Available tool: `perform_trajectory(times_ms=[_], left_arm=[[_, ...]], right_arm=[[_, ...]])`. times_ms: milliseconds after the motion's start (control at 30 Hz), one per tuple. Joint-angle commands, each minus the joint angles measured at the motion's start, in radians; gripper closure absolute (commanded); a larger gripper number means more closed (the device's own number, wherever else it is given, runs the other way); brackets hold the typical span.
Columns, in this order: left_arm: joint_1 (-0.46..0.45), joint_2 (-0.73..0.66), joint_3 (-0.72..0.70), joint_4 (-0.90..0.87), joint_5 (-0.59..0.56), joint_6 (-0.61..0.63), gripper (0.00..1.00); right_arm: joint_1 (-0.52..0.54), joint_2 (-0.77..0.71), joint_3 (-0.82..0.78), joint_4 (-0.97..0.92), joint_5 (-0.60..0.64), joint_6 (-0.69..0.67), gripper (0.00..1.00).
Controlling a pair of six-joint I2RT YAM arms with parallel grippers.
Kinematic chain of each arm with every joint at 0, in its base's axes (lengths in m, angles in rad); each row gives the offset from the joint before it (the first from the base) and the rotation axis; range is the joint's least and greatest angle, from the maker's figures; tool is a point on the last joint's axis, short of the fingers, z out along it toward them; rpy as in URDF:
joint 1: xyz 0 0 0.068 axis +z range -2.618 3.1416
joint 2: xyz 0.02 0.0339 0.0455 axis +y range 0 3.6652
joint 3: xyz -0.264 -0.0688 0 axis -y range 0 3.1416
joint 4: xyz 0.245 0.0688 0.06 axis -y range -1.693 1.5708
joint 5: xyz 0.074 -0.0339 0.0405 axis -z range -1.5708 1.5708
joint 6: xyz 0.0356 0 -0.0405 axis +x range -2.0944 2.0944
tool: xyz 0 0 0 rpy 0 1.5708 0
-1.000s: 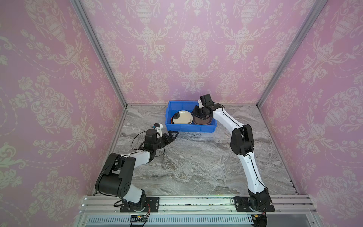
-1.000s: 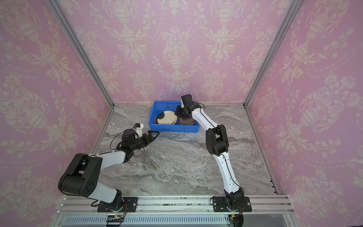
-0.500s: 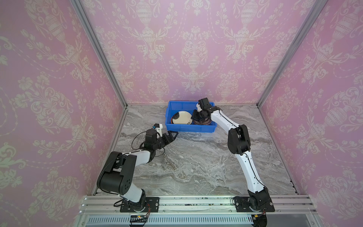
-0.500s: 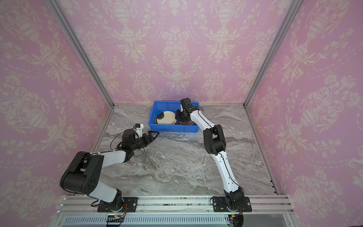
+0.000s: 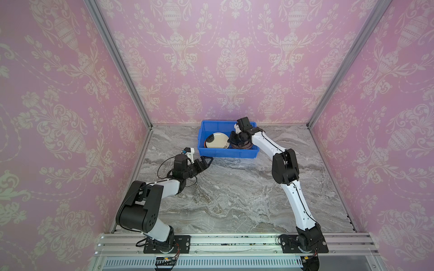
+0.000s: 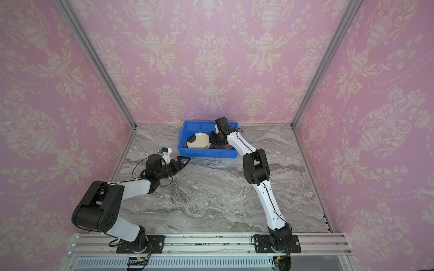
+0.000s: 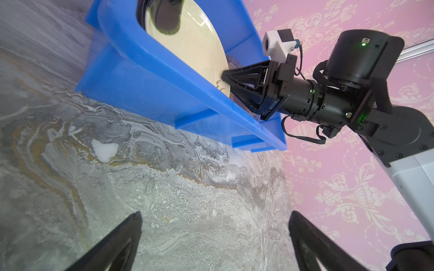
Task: Place the plates into the plastic bin on the countertop
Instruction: Reset both arms
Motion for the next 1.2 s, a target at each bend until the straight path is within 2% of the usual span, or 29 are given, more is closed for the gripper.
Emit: perform_trajectory(times_ms=[0, 333, 433, 533, 600, 633, 667, 800, 933, 1067, 1167], left_arm=[[0.01, -0.006, 0.012, 0.007, 0.01, 0.012, 0.01], [0.011, -0.081, 0.085, -0.124, -0.057, 0.11, 0.01], [0.01, -0.112, 0.101, -0.161, -0.088, 0.139, 0.01], [0.01, -0.172, 0.132, -0.272, -0.214, 0.215, 0.01], [0.009, -0.216, 0.146, -0.349, -0.33, 0.295, 0.01], [0.01, -0.242, 0.142, -0.365, -0.4, 0.331, 0.01], [0.007, -0.269, 0.126, -0.353, -0.459, 0.374, 0.01], [0.008, -0.355, -0.006, -0.169, -0.591, 0.549, 0.01], [0.008, -0.436, -0.104, -0.091, -0.692, 0.737, 0.01], [0.011, -0.509, -0.165, -0.086, -0.861, 0.849, 0.01], [0.028, -0.516, -0.221, -0.031, -0.918, 0.888, 0.01]], right_arm=[[0.001, -0.014, -0.035, 0.043, -0.005, 0.02, 0.8], [-0.061, -0.165, -0.033, 0.037, -0.011, -0.033, 0.72], [-0.074, -0.259, -0.096, 0.045, -0.005, -0.071, 0.71], [-0.076, -0.394, -0.221, 0.086, 0.009, -0.111, 0.69], [-0.076, -0.495, -0.334, 0.132, 0.01, -0.142, 0.55], [-0.078, -0.553, -0.398, 0.159, 0.012, -0.156, 0.36], [-0.078, -0.612, -0.466, 0.187, 0.011, -0.172, 0.01], [-0.081, -0.817, -0.719, 0.272, 0.053, -0.213, 0.0], [-0.082, -0.987, -0.929, 0.299, 0.148, -0.242, 0.0], [-0.083, -1.123, -1.096, 0.305, 0.29, -0.29, 0.0], [-0.084, -1.187, -1.206, 0.309, 0.367, -0.326, 0.0]])
